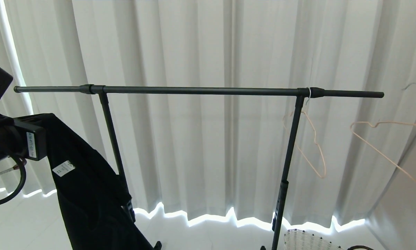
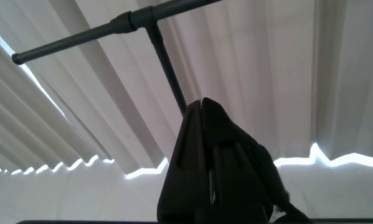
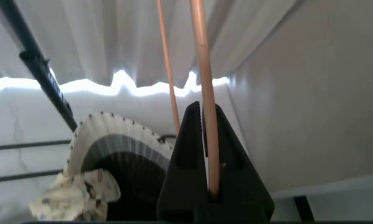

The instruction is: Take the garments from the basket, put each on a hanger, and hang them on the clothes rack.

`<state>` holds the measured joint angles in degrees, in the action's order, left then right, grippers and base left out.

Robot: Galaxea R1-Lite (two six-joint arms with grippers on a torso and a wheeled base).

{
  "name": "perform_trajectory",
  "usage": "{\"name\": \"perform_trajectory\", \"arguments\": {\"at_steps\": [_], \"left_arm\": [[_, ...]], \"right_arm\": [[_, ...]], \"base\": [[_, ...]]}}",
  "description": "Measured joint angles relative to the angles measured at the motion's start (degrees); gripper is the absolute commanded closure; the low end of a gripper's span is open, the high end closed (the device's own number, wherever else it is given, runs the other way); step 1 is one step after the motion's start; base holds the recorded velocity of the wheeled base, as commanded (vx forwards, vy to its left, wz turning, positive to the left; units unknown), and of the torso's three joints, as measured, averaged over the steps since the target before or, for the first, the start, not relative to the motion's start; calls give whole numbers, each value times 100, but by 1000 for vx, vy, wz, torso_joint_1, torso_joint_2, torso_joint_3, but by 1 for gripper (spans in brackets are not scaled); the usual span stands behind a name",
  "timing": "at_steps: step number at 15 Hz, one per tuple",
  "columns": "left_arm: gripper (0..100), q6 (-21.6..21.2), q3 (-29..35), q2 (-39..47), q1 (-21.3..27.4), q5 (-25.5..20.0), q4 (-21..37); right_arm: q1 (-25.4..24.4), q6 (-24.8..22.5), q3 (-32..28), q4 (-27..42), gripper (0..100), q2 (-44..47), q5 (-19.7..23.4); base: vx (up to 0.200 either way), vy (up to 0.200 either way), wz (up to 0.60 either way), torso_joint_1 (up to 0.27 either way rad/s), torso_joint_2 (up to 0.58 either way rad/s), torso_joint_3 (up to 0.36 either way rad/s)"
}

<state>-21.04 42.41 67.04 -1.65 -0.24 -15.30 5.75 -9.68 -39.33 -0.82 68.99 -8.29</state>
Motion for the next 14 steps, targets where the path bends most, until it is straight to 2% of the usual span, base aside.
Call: {"name": "perform_trajectory", "arguments": {"at_steps": [8, 12, 14], "left_arm": [[100, 0, -11, 22, -11, -2, -185], [100, -26, -83, 11, 0, -11, -240], [100, -194, -187, 10, 0, -20, -243]], "right_arm": [[-5, -6, 11, 853, 100, -1009, -11], [-5, -6, 9, 1176, 100, -1421, 11], [-5, -6, -2, 1307, 100, -1598, 22]], "base": [[-200, 0, 0, 2, 5, 3], [0, 0, 0, 0, 0, 0], [0, 0, 0, 0, 0, 0]]}}
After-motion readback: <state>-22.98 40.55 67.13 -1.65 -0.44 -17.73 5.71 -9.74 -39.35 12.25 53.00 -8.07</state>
